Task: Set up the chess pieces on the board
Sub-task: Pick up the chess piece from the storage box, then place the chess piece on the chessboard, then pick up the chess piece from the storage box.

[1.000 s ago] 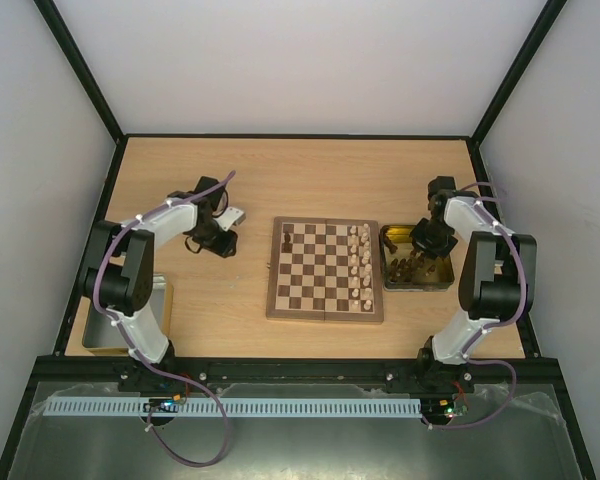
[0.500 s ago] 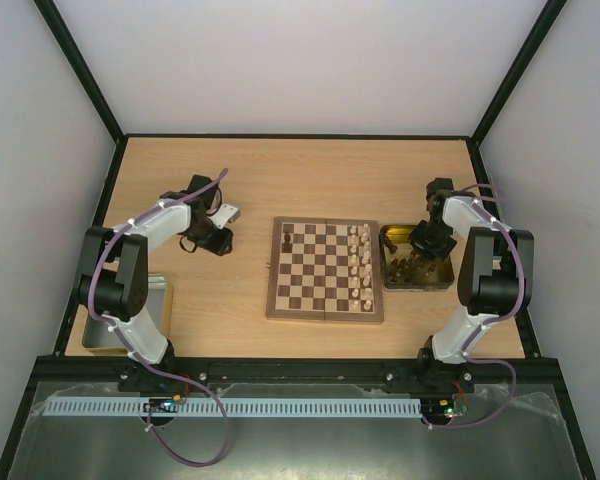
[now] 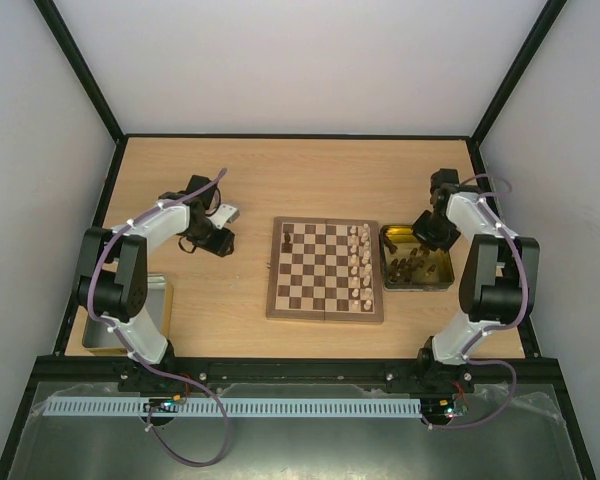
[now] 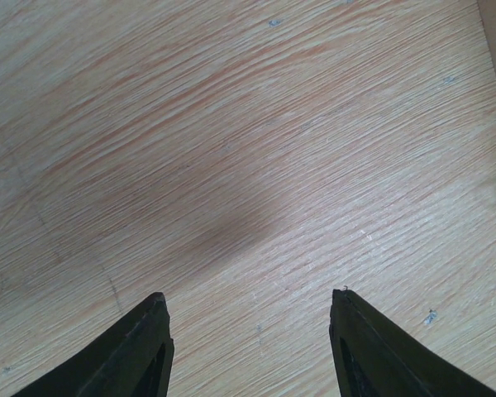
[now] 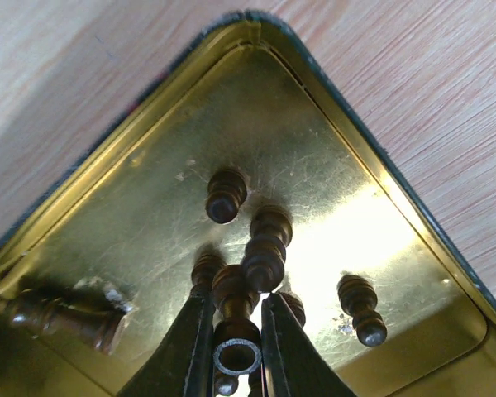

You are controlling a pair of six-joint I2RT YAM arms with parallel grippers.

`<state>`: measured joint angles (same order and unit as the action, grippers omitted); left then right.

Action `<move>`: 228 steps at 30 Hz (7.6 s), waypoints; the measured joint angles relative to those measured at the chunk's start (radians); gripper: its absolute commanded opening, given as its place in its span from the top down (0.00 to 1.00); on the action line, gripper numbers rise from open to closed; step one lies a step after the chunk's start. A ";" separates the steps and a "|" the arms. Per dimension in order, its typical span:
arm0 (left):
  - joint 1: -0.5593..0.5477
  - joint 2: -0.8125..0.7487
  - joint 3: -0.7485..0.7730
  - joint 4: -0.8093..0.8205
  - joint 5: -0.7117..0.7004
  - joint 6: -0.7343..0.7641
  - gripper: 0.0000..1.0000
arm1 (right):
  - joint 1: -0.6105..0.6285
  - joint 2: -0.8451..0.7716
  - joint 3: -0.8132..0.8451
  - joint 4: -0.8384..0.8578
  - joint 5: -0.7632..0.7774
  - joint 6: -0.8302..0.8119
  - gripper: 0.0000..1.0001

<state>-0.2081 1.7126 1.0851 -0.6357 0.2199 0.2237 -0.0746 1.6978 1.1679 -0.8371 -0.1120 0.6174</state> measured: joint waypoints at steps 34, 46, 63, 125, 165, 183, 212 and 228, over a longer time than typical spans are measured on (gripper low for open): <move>0.011 -0.049 -0.010 0.008 -0.003 0.000 0.36 | 0.585 0.415 0.910 -0.263 0.048 0.064 0.93; 0.042 -0.108 -0.035 0.023 -0.017 0.000 0.32 | 0.705 0.603 1.056 -0.346 0.017 0.037 0.94; 0.053 -0.116 -0.043 0.025 -0.019 0.000 0.32 | 0.777 0.666 1.066 -0.352 -0.028 0.033 0.94; 0.053 -0.130 -0.045 0.025 -0.018 0.000 0.31 | 0.780 0.739 1.113 -0.345 -0.027 0.029 0.71; 0.053 -0.094 -0.041 0.016 -0.011 -0.001 0.30 | 0.280 -0.195 0.013 -0.183 0.106 -0.021 0.62; 0.053 -0.094 -0.038 0.016 -0.019 -0.004 0.29 | 0.166 -0.187 -0.118 -0.042 -0.043 -0.027 0.71; 0.053 -0.048 -0.035 0.016 -0.011 -0.004 0.29 | -0.051 -0.063 -0.012 0.011 -0.010 0.001 0.71; 0.053 -0.020 -0.019 0.017 -0.003 -0.004 0.29 | -0.056 0.009 0.013 0.021 -0.019 -0.001 0.79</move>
<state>-0.1555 1.6924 1.0657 -0.6189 0.2173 0.2199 -0.1303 1.7065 1.1812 -0.8162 -0.1310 0.6163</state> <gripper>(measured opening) 0.713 0.217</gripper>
